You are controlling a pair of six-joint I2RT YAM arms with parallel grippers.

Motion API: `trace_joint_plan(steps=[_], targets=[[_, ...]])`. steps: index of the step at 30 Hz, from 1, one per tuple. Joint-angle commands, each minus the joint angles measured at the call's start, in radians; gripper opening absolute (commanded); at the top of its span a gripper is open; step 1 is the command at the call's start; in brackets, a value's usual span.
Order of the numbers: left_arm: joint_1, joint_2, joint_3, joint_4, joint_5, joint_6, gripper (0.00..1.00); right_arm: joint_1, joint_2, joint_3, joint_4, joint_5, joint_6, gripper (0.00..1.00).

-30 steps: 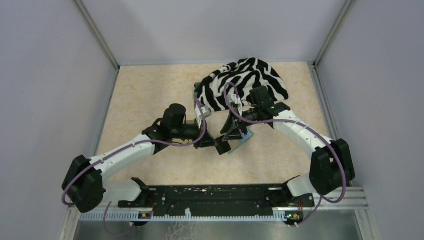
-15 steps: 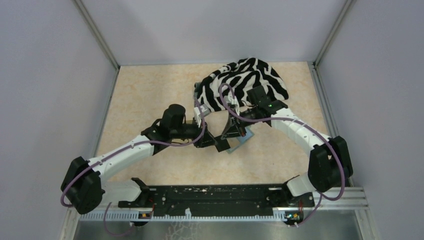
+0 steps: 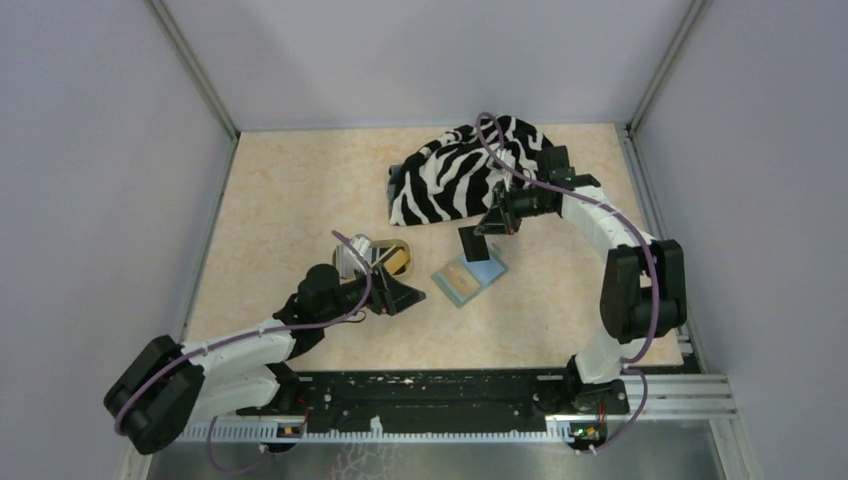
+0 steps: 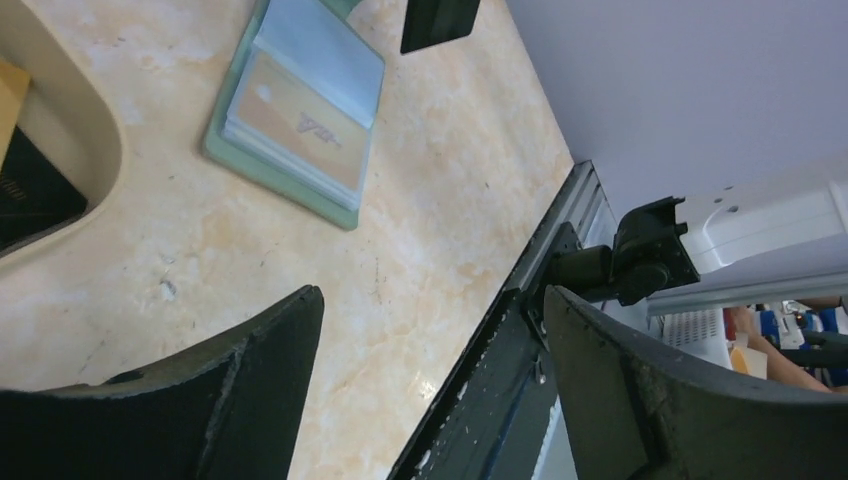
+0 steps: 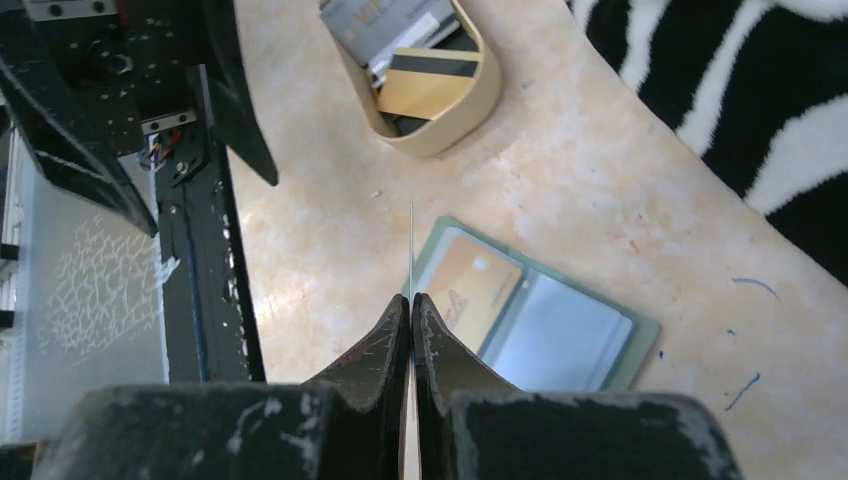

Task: Put the credit cards into the card holder
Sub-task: Pick up the credit card from the storage box, then insert the credit card into the card holder.

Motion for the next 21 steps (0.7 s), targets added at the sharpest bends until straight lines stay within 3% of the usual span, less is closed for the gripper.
trace_joint_plan(steps=[1, 9, 13, 21], targets=[[-0.018, 0.126, 0.062, 0.173, 0.056, -0.151, 0.82, -0.026, 0.103, 0.077, -0.079, 0.019, -0.009, 0.00], [-0.200, 0.342, 0.215, 0.021, -0.270, -0.170, 0.58, -0.035, 0.243, 0.107, -0.106, 0.064, -0.023, 0.00], [-0.234, 0.441, 0.266, 0.003, -0.350, -0.183, 0.57, -0.036, 0.278, 0.099, -0.088, 0.063, -0.019, 0.00], [-0.235, 0.605, 0.368, 0.015, -0.334, -0.175, 0.57, -0.036, 0.290, 0.082, -0.064, 0.063, -0.010, 0.00]])
